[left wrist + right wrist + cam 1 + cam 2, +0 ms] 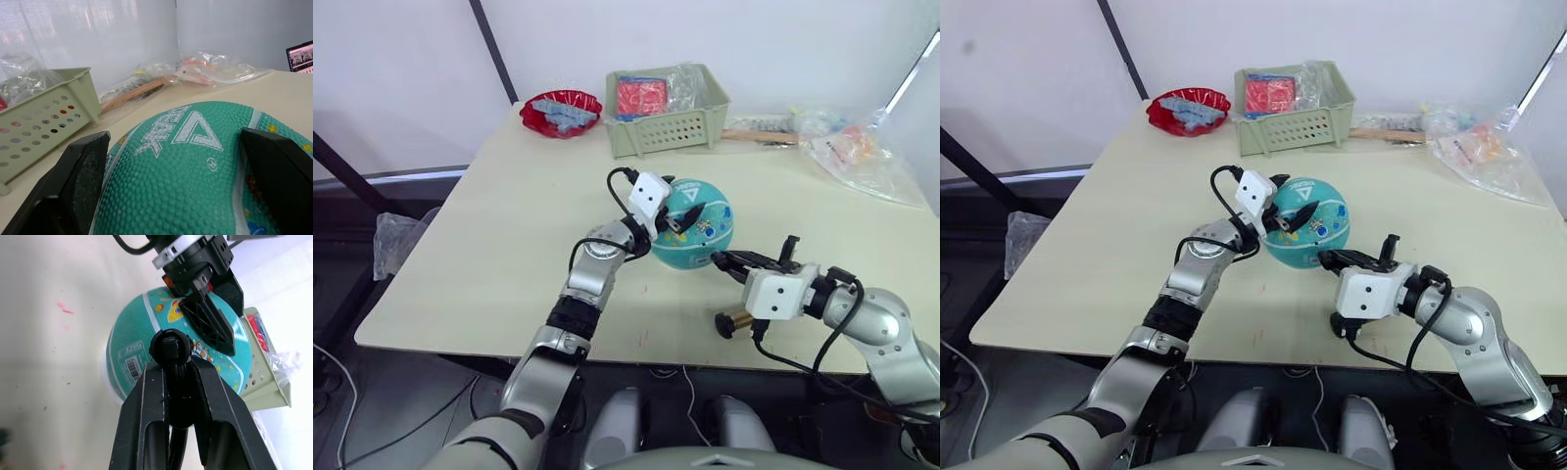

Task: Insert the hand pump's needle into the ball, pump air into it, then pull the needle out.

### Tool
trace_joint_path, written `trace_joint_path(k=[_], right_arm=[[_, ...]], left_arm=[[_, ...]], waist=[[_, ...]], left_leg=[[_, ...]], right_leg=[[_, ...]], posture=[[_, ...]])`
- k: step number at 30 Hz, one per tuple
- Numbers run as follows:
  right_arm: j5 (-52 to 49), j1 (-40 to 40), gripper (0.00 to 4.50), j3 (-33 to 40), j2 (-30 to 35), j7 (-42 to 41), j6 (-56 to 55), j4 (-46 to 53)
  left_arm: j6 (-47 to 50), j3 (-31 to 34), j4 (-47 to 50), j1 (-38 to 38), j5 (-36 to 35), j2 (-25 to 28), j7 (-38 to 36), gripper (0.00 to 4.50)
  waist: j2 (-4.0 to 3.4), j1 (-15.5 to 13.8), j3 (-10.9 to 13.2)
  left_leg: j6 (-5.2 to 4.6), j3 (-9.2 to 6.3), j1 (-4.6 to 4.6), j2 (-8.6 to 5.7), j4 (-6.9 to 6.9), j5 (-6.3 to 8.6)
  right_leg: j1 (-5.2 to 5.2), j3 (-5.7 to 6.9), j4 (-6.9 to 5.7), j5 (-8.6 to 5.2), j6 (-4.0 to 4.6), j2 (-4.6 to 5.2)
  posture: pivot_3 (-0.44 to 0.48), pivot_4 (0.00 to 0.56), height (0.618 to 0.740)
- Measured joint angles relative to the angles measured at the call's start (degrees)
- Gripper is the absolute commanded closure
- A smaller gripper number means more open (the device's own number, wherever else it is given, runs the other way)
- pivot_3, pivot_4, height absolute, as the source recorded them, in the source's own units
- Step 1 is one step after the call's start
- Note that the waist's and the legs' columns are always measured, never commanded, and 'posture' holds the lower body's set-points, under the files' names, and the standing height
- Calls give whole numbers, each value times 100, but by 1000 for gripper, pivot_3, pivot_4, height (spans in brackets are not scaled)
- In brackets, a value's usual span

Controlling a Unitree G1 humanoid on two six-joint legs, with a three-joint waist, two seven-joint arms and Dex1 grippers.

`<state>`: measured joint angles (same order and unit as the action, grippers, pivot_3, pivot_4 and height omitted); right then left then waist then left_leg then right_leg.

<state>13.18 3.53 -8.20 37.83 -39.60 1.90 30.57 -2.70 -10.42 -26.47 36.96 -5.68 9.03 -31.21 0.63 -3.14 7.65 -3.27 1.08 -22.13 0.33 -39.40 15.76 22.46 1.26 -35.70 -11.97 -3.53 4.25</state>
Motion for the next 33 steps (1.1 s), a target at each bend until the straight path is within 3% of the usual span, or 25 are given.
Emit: trace_joint_path(k=[6,9,21,26,33], right_arm=[[-175,-164,4411,83,-241,250,-113,-369],[-441,-227,4411,465,-582,706,-247,-931],[-867,-149,4411,986,-813,1200,-273,-1588],[-902,-147,4411,991,-813,1257,-349,-1671],[-1039,-138,4411,1107,-892,1374,-355,-1816]], left_arm=[[-18,92,4,-19,-28,-24,-129,0],[-85,262,171,-146,-284,-54,-409,0],[144,548,749,-212,-802,130,-1167,0],[414,615,1204,-201,-1107,279,-1472,0],[1273,960,2186,-244,-1989,1247,-2465,0]], waist=[[-1,14,0],[1,56,4],[-24,84,57],[-13,103,97],[14,233,129]], left_leg=[[-2,16,0,-7,0,0],[-22,15,-28,-10,1,-9],[-53,37,-158,-27,3,-3],[-47,57,-159,-28,4,-6],[-32,153,-160,-10,11,-15]], right_leg=[[3,-2,0,1,-1,22],[28,42,1,2,0,75],[149,23,7,19,24,51],[161,0,7,26,-1,42],[221,-93,-18,30,-9,18]], posture=[[0,150,738],[0,150,738],[0,150,738],[0,150,738],[0,150,738]])
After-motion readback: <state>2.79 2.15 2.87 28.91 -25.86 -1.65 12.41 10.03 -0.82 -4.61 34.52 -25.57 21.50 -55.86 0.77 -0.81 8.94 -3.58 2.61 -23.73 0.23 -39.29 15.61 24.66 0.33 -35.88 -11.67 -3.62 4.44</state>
